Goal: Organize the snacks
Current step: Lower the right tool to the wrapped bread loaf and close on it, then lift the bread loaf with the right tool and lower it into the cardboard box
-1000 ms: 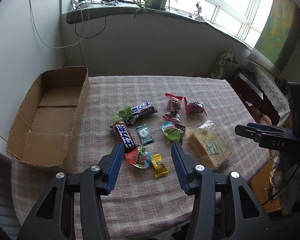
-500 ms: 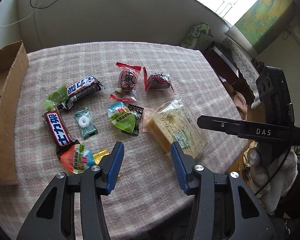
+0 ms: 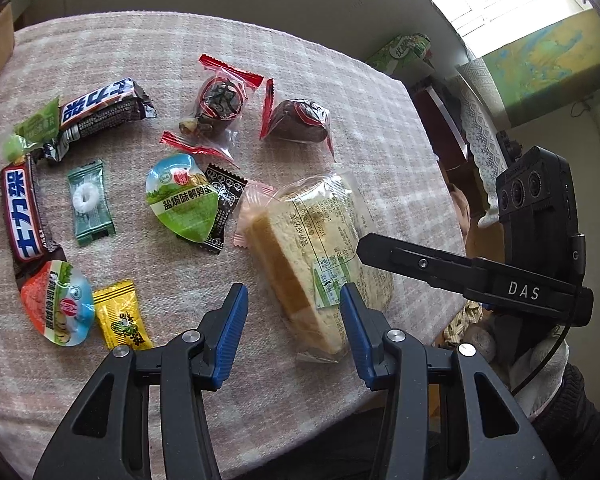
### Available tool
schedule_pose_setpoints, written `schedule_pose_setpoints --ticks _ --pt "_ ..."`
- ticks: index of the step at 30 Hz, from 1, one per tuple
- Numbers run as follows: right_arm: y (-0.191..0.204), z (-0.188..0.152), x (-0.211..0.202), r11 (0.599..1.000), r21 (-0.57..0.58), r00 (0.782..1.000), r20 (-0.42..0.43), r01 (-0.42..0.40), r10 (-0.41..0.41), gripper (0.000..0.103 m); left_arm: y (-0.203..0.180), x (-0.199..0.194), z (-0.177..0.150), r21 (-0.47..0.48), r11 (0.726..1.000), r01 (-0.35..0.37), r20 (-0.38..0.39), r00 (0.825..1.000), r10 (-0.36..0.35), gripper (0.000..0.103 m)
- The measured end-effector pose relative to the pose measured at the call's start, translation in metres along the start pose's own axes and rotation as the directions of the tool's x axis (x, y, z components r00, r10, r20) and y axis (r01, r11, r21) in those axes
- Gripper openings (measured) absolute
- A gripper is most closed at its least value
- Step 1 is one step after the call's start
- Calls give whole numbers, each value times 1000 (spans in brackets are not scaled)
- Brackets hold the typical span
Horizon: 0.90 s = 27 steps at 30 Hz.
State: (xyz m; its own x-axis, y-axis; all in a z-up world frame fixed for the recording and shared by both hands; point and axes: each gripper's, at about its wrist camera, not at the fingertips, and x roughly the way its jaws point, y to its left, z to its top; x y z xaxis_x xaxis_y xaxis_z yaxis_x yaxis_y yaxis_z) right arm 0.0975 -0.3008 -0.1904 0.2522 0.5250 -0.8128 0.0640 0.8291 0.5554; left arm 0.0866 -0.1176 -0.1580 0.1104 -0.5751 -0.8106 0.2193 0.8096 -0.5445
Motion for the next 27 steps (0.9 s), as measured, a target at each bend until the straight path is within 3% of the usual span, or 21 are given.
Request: schedule_pose_setpoints --ticks 11,27 --pt "-7 0 7 998 29 998 -38 -54 55 56 -12 16 1 46 999 4 -25 1000 -3 43" --pt "12 -1 2 998 35 998 -13 -57 57 53 -24 -4 3 124 991 -55 66 997 47 41"
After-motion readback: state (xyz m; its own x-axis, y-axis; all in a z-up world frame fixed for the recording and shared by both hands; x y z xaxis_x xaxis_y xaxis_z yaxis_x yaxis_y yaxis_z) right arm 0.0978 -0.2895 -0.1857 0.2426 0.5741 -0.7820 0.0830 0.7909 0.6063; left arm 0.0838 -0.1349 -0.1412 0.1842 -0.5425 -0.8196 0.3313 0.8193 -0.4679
